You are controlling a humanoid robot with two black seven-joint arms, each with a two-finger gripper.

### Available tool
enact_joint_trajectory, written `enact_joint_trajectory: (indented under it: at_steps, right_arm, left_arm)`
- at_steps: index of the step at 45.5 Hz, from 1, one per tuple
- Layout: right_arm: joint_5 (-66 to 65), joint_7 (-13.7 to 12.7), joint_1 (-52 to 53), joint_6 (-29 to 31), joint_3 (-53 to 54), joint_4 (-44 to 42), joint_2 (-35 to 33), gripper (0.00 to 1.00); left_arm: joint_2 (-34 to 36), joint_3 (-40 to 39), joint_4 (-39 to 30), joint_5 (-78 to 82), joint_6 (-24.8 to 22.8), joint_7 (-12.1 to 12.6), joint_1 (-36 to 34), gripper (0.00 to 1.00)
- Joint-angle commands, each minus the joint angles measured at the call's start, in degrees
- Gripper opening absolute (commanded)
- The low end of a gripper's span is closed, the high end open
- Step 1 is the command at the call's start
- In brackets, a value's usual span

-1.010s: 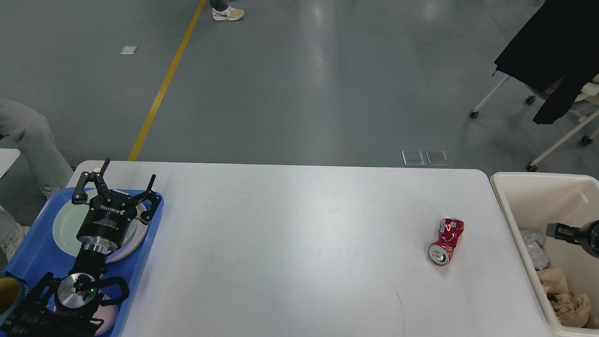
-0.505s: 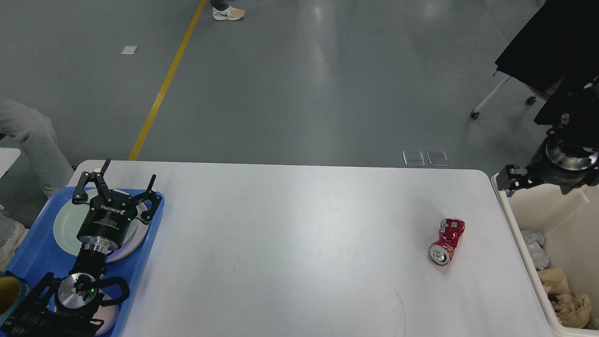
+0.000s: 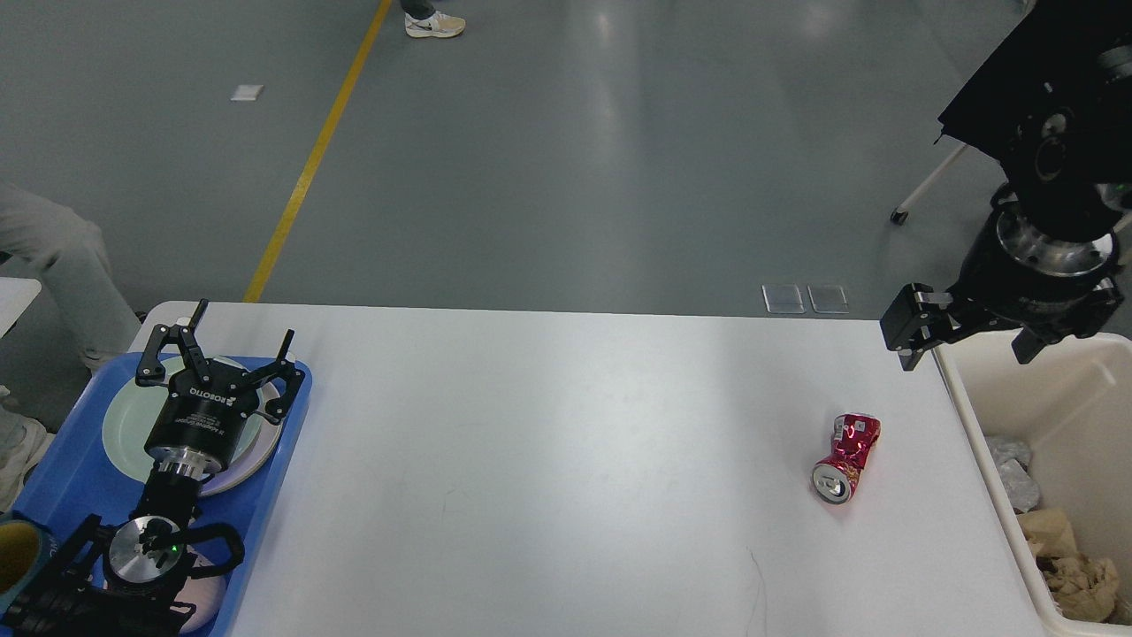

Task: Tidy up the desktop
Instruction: 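Move the right gripper over the red soda can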

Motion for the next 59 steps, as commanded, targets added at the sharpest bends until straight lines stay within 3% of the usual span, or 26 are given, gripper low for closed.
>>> enact_joint_trajectory:
  at_steps: [1, 17, 28, 36, 47, 59]
  right_arm:
    - [0.6, 0.0, 1.1, 0.7, -1.4, -0.4, 1.4, 1.0]
    - [-0.2, -0.2, -3.8, -1.7, 0.0, -0.9, 0.6, 1.0]
    - [-0.7, -0.2, -16.1, -16.6, 0.5, -2.4, -0.1, 1.0]
    - [0.8, -0.3, -27.4, -20.8, 2.7, -12.4, -0.1, 1.0]
    - [13.8, -0.3, -42.9, -20.4, 9.9, -27.8, -0.1, 1.0]
    - [13.0, -0.3, -53.5, -21.5, 14.9, -37.8, 2.5, 1.0]
  left_arm:
    - [0.0, 0.0, 0.1, 0.0, 0.0, 0.1, 0.0, 0.96]
    - [0.0, 0.0, 0.0, 0.0, 0.0, 0.0, 0.0, 0.96]
    - [0.0, 0.0, 0.0, 0.0, 0.0, 0.1, 0.0, 0.96]
    - [0.0, 0.0, 0.0, 0.0, 0.0, 0.0, 0.0, 0.96]
    - [0.0, -0.1, 0.0, 0.0, 0.0, 0.0, 0.0, 0.96]
    - [0.0, 0.0, 0.0, 0.0, 0.0, 0.1, 0.0, 0.96]
